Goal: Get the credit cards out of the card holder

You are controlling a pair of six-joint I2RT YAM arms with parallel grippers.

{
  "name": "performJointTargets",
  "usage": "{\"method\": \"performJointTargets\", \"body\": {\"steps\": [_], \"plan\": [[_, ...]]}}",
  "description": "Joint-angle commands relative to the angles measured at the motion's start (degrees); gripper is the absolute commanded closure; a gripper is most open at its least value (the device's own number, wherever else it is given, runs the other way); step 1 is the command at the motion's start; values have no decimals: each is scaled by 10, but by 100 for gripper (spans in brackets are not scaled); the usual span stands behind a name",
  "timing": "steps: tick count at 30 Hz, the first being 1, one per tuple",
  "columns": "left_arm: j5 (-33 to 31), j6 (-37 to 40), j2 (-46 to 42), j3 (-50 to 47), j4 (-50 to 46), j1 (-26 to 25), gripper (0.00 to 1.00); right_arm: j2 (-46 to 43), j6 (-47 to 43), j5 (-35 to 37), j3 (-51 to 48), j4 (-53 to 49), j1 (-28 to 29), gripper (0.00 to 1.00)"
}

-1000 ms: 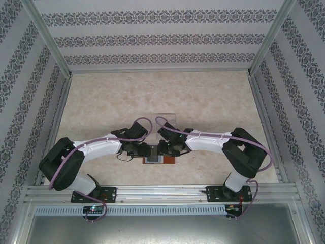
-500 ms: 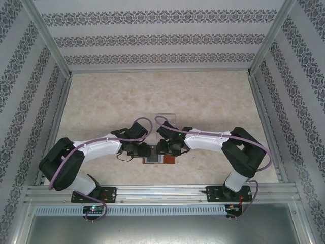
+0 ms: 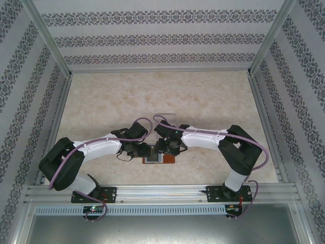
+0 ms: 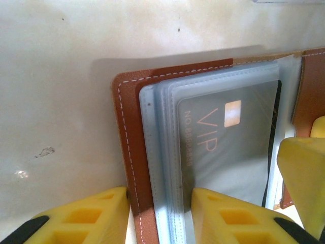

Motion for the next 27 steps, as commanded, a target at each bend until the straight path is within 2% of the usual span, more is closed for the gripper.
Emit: {"method": "performJointTargets", "body": {"steps": [1,27], "plan": [[-18,9,11,-1,-21,5,63,29,4,28,7,-22,8,47],[-17,11,5,-1,-24,5,62,72,8,42,42,-61,23,45]]}}
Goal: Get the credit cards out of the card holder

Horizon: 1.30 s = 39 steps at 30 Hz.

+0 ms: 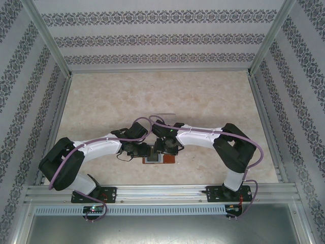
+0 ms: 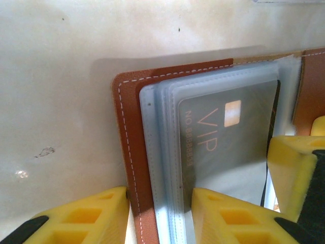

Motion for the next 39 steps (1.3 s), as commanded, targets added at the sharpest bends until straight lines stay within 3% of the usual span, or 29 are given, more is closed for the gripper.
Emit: {"method": "performJointTargets", "body": {"steps": [1,11,18,30,35,39], "plan": [[-17,11,4,-1,-23,6,63,37,7,18,-7,-5,8,44],[-17,11,3,4,-30,5,62,44,7,22,-3,-12,8,46],[-25,10,-12,6,-38,5,56,47,6,27,-3,-19,7,50],[-37,11,-21,7,-49,5,56,37,10,34,-8,-19,7,60],[-41,13,-13,3,-47,5,57,13,12,40,-11,-18,7,59],[-42,13,-1,-2,-41,5,58,-20,3,31,-15,-8,7,53]]}}
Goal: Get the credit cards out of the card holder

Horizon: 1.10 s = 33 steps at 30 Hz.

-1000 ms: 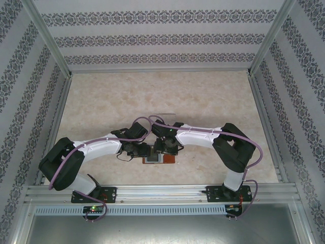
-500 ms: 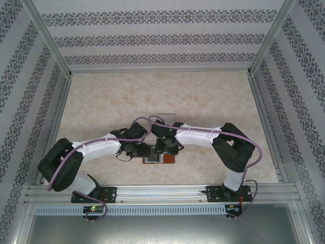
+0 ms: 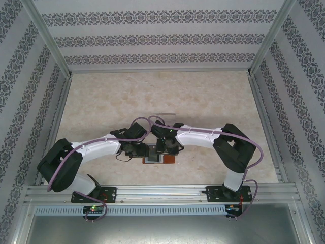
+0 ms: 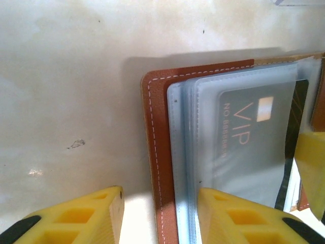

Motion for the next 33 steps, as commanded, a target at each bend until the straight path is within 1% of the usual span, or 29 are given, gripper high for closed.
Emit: {"method": "performJointTargets", "body": {"steps": [1,5,7,10,13,15,19,28,33], "plan": [[-15,11,11,-3,-18,5,58,-24,1,12,-17,6,3,52],[-15,11,15,-5,-17,5,59,-60,-2,6,-36,31,0,52],[-18,11,15,-6,-18,5,60,-77,-8,-9,-51,60,-4,52],[-18,12,17,-7,-18,5,60,-96,-16,-45,-81,121,-14,53],[-17,11,20,-8,-18,5,60,-102,-26,-95,-118,197,-25,54],[-17,12,22,-7,-17,5,60,-103,-24,-126,-146,260,-31,56],[-17,11,23,-8,-18,5,60,-89,-10,-165,-183,342,-45,64],[-21,11,29,-7,-24,5,62,-64,-6,-196,-215,414,-60,73],[-21,11,34,-5,-25,5,62,-61,1,-201,-228,432,-65,75]]}}
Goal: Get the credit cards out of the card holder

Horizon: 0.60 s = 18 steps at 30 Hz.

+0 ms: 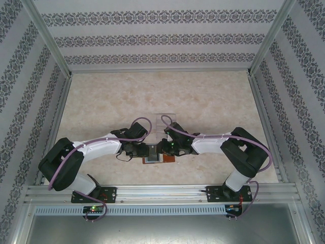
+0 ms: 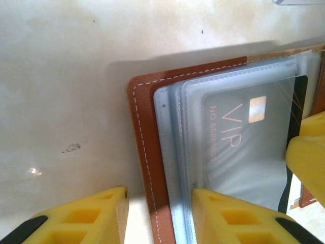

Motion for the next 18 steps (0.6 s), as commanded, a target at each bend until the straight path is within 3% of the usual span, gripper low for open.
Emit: {"method": "performJointTargets", "body": {"steps": [1,7,18], "plan": [[-24,11,25,-7,-30,5,62,6,7,-12,-12,37,-3,74],[-39,17,33,-5,-43,5,63,-35,-12,29,-9,-23,-4,72],[-42,22,43,0,-48,5,63,-24,-13,-2,5,-5,-4,72]]}}
